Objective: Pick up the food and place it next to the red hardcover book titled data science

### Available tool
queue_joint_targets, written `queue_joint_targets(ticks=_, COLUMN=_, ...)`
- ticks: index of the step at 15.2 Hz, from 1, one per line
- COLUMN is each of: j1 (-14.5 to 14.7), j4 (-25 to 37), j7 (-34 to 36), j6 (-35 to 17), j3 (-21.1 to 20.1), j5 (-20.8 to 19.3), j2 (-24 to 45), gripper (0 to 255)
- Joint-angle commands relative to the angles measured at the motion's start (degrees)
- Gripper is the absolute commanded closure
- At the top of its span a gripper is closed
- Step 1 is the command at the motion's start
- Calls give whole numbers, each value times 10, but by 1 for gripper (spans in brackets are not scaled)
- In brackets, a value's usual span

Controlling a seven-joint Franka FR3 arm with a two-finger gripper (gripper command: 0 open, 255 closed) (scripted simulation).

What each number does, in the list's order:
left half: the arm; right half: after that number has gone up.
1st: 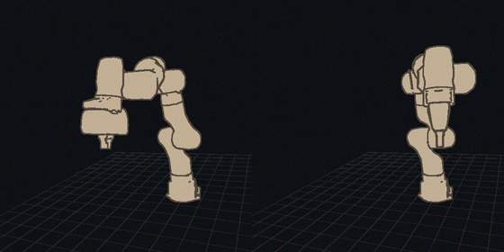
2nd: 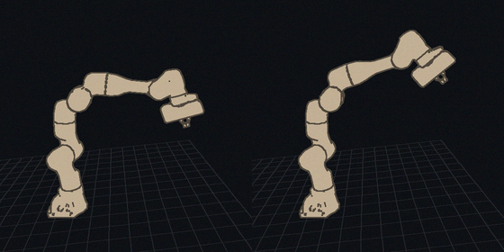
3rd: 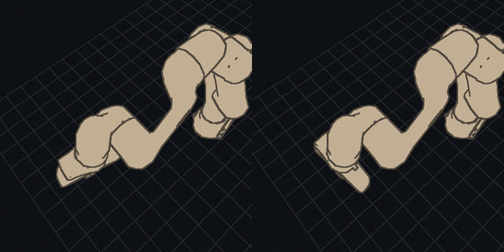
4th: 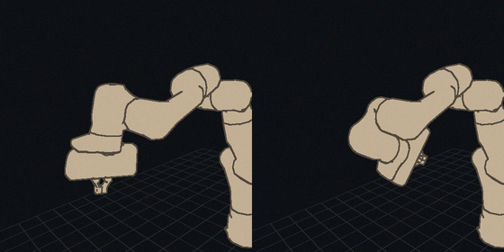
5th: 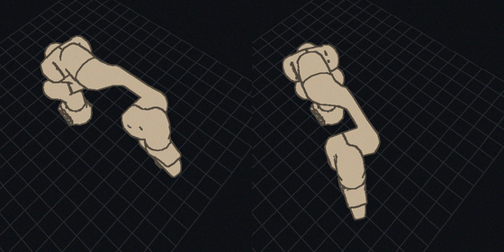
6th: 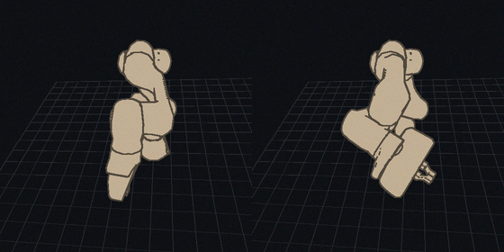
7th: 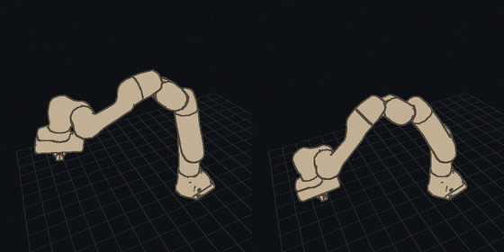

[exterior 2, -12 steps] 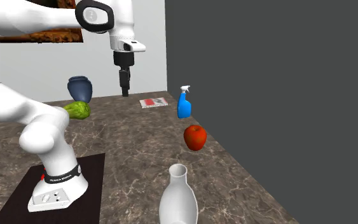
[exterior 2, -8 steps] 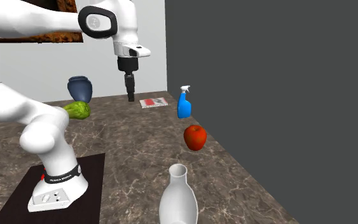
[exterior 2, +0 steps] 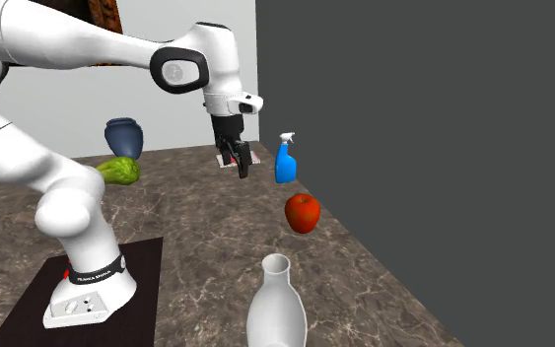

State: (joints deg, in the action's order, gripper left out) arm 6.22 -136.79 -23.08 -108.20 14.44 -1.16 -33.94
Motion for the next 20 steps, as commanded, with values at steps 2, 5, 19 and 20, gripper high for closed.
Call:
queue_joint_targets(ticks=2, j1=26, j4=5, j7=-104, j6=-68, j3=46, j5=14, j2=51, gripper=0)
queue_joint_targets(ticks=5, j1=60, j4=26, j7=-208, j6=-120, j3=89, j5=46, j2=108, gripper=0)
queue_joint_targets(ticks=19, j1=153, j4=196, j7=-657, j6=-180, j3=180, j5=326, j2=381, gripper=0)
queue_joint_targets(ticks=20, j1=154, j4=195, j7=-661, j6=-185, j3=179, j5=331, j2=386, gripper=0)
